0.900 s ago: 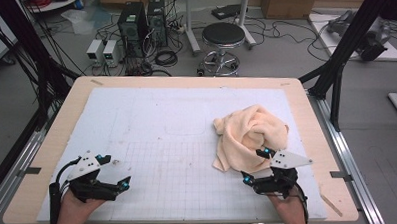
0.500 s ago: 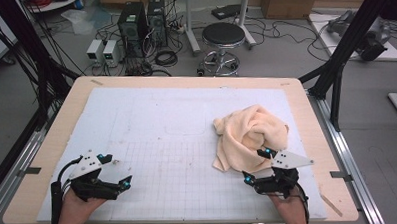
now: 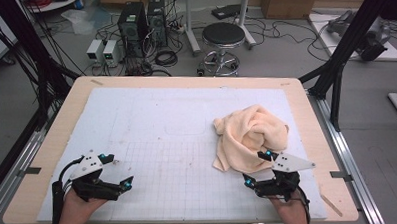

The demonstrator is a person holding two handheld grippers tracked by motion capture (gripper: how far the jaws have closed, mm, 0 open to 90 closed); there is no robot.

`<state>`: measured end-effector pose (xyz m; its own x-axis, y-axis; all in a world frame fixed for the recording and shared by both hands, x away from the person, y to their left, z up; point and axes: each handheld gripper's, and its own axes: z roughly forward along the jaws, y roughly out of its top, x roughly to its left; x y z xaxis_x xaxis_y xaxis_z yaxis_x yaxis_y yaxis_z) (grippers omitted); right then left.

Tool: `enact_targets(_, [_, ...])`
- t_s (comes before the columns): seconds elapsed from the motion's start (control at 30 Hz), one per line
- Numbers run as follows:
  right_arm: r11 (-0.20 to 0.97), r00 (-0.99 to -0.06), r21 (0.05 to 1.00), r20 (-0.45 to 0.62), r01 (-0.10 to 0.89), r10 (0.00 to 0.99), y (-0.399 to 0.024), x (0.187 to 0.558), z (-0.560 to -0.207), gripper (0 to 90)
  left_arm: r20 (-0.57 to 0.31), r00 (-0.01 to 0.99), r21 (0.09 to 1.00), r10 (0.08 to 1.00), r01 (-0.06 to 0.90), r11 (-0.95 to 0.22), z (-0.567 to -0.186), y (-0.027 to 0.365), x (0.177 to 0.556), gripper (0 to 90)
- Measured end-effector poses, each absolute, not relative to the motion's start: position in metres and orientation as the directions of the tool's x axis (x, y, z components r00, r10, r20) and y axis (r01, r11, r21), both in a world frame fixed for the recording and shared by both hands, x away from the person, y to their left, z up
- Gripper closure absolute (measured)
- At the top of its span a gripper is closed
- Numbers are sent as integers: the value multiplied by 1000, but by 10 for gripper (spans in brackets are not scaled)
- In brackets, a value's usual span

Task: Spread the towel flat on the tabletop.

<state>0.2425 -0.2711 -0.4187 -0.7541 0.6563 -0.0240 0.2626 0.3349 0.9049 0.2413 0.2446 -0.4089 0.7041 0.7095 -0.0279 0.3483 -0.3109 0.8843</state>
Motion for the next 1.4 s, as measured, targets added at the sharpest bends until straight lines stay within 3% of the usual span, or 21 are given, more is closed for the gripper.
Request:
enact_targets(0.3, [357, -768, 905, -57, 230, 638, -268, 251, -399, 117, -20, 698, 886, 716, 344, -310, -409, 245, 240, 17])
enact_targets(0.57, [395, -785, 893, -82, 215, 614, -254, 284, -380, 119, -38, 683, 886, 729, 361, -292, -410, 251, 241, 17])
enact_targets(0.63, [417, -800, 885, -93, 206, 593, -248, 295, -379, 228, -40, 682, 886, 730, 362, -289, -410, 252, 241, 17])
enact_targets(0.77, [455, -802, 863, -105, 220, 587, -244, 306, -386, 251, -45, 682, 888, 730, 362, -283, -410, 252, 240, 17])
enact_targets(0.93, [516, -822, 812, -81, 274, 564, -237, 321, -401, 390, -44, 683, 886, 729, 364, -288, -410, 252, 241, 17])
enact_targets(0.97, [543, -830, 796, -95, 269, 549, -232, 323, -405, 459, -44, 683, 886, 729, 364, -288, -410, 252, 241, 17])
enact_targets(1.0, [543, -830, 796, -95, 269, 549, -232, 323, -405, 459, -45, 683, 886, 729, 365, -287, -410, 252, 241, 17])
enact_targets(1.13, [601, -843, 749, -108, 279, 527, -224, 328, -414, 654, -47, 685, 887, 727, 363, -284, -411, 252, 241, 17])
enact_targets(1.17, [616, -849, 739, -116, 274, 516, -221, 329, -416, 742, -45, 687, 886, 725, 363, -289, -411, 251, 242, 17])
enact_targets(1.27, [619, -850, 740, -127, 263, 512, -220, 328, -415, 812, -43, 689, 883, 723, 364, -295, -411, 251, 243, 17])
enact_targets(1.4, [602, -853, 752, -105, 269, 512, -222, 328, -409, 826, -45, 690, 886, 722, 362, -290, -410, 251, 243, 17])
